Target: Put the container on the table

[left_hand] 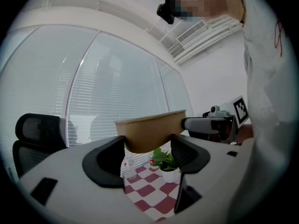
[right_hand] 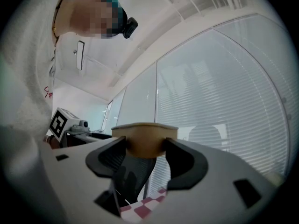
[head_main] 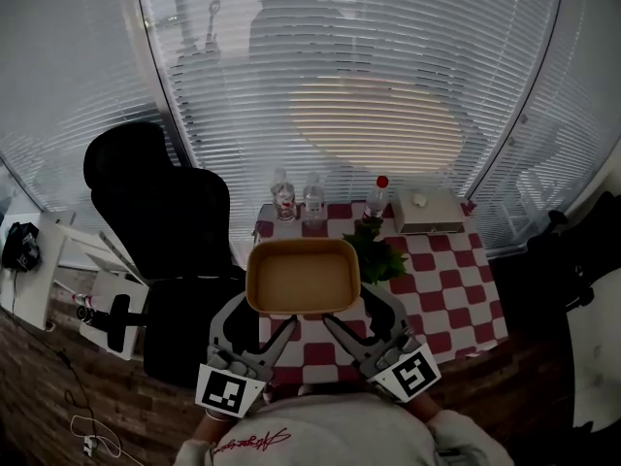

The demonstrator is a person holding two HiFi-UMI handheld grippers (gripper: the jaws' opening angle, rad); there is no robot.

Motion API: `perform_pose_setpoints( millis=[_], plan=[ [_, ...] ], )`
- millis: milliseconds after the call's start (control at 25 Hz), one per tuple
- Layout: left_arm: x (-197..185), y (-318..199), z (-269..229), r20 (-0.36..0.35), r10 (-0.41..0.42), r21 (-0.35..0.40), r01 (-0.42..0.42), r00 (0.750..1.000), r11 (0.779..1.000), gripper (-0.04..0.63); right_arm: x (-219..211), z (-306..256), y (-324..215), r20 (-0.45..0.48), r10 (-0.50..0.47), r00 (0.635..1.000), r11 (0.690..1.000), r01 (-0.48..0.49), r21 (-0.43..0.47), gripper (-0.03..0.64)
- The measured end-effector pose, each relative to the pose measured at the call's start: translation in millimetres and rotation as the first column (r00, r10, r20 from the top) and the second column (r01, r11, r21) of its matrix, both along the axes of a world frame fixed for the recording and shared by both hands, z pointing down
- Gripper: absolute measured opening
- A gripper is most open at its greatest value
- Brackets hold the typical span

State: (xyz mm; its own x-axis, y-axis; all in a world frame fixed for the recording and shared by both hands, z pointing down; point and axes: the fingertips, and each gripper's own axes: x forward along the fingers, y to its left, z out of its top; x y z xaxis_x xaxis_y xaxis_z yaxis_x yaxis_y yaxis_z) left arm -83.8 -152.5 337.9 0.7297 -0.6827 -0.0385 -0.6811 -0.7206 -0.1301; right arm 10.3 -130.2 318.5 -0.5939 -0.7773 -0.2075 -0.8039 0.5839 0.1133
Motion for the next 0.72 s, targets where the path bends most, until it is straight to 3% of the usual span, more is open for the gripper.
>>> perform_pose_setpoints(
  millis=[720],
  plan=[
    [5,-6,0,0.001,-0.044,-0.030,0.044,0.999,0.999,0.308,5,3,-11,-0.010,-0.046,0.999,0.998,0.046,-0.049,0.261]
  ],
)
